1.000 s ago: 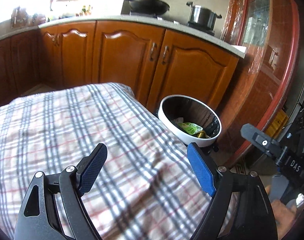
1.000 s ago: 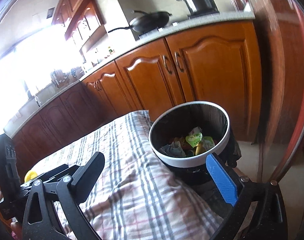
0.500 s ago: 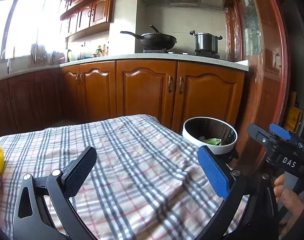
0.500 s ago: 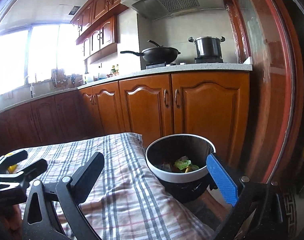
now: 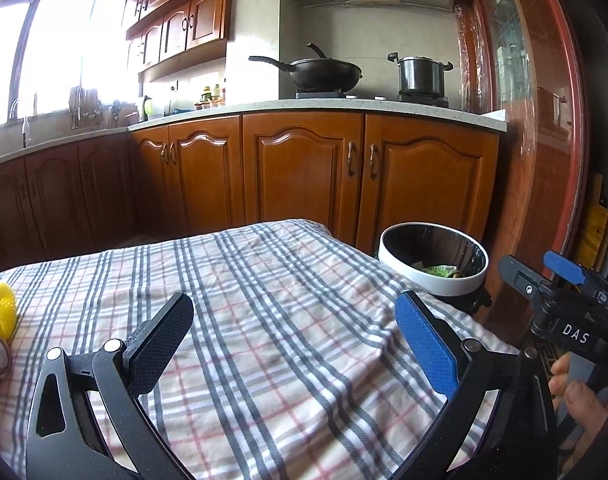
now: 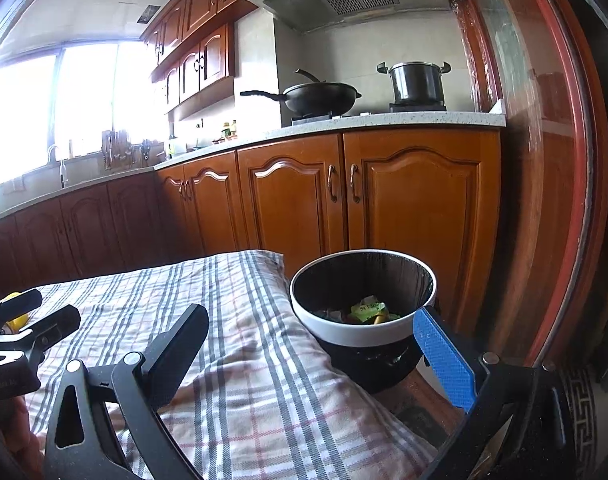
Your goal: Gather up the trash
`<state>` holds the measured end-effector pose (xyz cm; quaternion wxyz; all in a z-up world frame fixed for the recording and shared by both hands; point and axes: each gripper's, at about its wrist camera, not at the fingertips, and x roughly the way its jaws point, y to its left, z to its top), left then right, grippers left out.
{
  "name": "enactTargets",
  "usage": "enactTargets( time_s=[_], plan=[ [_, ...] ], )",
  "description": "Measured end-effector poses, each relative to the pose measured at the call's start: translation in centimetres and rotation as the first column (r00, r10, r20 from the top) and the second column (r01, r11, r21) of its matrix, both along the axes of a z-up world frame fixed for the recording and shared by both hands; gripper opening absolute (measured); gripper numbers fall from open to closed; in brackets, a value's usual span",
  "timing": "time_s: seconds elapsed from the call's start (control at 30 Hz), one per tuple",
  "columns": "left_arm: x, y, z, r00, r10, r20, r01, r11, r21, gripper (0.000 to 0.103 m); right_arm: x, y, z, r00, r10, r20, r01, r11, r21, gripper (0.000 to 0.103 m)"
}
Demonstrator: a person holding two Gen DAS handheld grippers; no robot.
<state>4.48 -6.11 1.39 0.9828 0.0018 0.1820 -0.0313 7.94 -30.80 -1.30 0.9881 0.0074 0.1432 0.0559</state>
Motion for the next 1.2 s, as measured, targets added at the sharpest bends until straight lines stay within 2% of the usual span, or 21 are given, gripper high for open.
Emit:
enactTargets(
  time_s=[1.2],
  plan=[
    [-0.11, -0.5, -0.12, 1.0, 0.005, -0.004, -0.005, 1.0, 0.008, 0.103, -0.61, 0.53, 0.42, 0.999, 0.035, 0.013, -0.035, 0.999, 0.014, 0.103]
  ],
)
